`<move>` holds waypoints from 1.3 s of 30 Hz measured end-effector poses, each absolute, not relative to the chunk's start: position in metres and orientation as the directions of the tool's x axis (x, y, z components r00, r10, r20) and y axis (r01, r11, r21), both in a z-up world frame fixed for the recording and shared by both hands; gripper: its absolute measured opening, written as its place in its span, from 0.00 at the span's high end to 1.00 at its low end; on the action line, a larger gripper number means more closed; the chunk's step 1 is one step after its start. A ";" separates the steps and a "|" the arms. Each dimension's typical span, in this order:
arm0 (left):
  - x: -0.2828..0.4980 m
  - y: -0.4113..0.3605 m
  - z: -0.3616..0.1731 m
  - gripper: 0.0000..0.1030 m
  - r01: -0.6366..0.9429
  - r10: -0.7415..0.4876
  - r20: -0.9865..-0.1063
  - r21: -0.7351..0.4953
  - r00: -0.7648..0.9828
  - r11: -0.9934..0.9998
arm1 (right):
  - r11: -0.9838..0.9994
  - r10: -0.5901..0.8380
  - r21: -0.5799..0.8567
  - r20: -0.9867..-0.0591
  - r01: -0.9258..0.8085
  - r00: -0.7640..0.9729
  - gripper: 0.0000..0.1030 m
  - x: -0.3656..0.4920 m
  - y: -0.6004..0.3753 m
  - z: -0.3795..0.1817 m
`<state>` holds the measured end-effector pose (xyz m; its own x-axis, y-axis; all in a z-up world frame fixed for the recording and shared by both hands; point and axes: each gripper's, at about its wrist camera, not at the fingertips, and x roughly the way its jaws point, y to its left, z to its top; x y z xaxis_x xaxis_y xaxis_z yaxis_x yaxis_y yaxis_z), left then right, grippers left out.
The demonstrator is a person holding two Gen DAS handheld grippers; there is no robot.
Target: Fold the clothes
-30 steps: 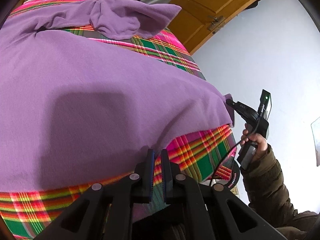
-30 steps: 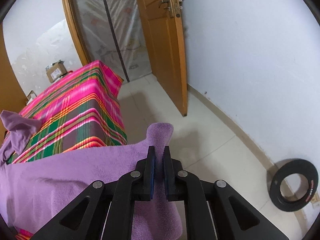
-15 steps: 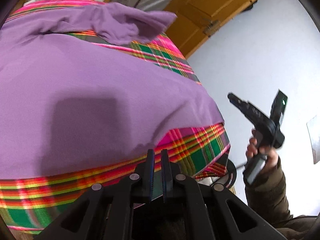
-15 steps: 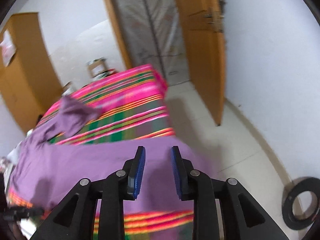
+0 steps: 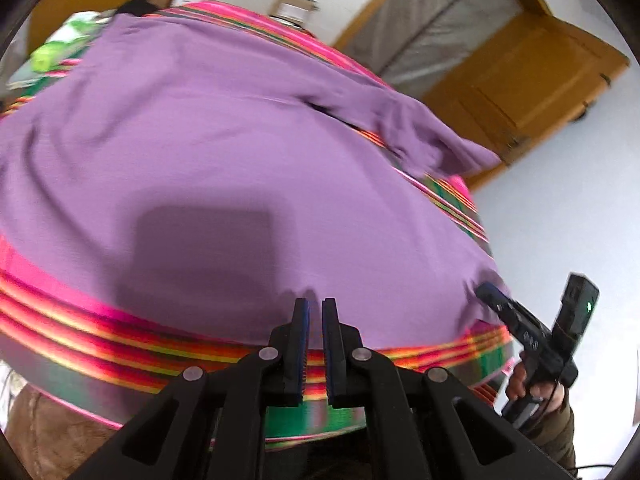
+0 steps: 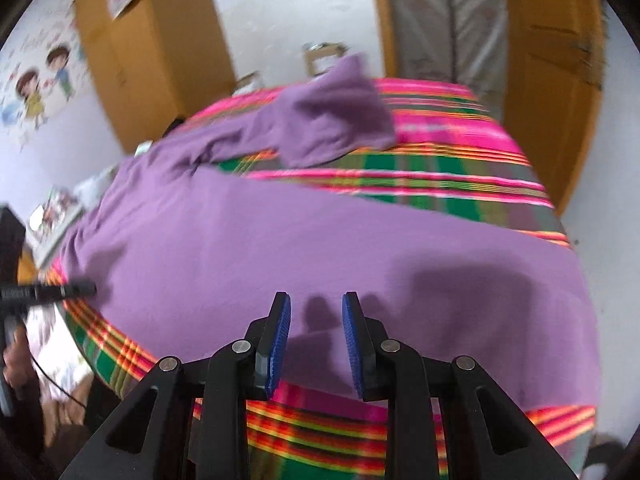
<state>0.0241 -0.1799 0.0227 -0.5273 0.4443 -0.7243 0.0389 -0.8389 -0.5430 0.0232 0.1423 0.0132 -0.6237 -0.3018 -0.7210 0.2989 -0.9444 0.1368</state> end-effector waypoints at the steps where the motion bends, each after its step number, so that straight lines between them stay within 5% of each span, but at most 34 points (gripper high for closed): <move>1: 0.025 -0.188 0.022 0.95 0.054 0.435 -0.726 -0.543 -0.532 -0.838 | -0.943 -0.296 0.117 -0.727 0.312 -0.620 0.73 0.023 0.136 0.011; 17: 0.049 -0.290 0.013 0.93 0.264 0.310 -0.732 -0.553 -0.606 -0.790 | -0.924 -0.247 0.026 -0.802 0.382 -0.544 0.73 0.057 0.129 0.011; 32: 0.066 -0.350 0.009 0.78 0.470 0.175 -0.737 -0.575 -0.653 -0.669 | -0.807 -0.469 0.132 -0.735 0.575 -0.490 0.73 0.043 0.023 0.014; 39: 0.055 -0.370 0.002 0.73 0.495 0.203 -0.711 -0.637 -0.673 -0.590 | -0.731 -0.547 0.155 -0.716 0.664 -0.434 0.70 0.046 -0.022 0.014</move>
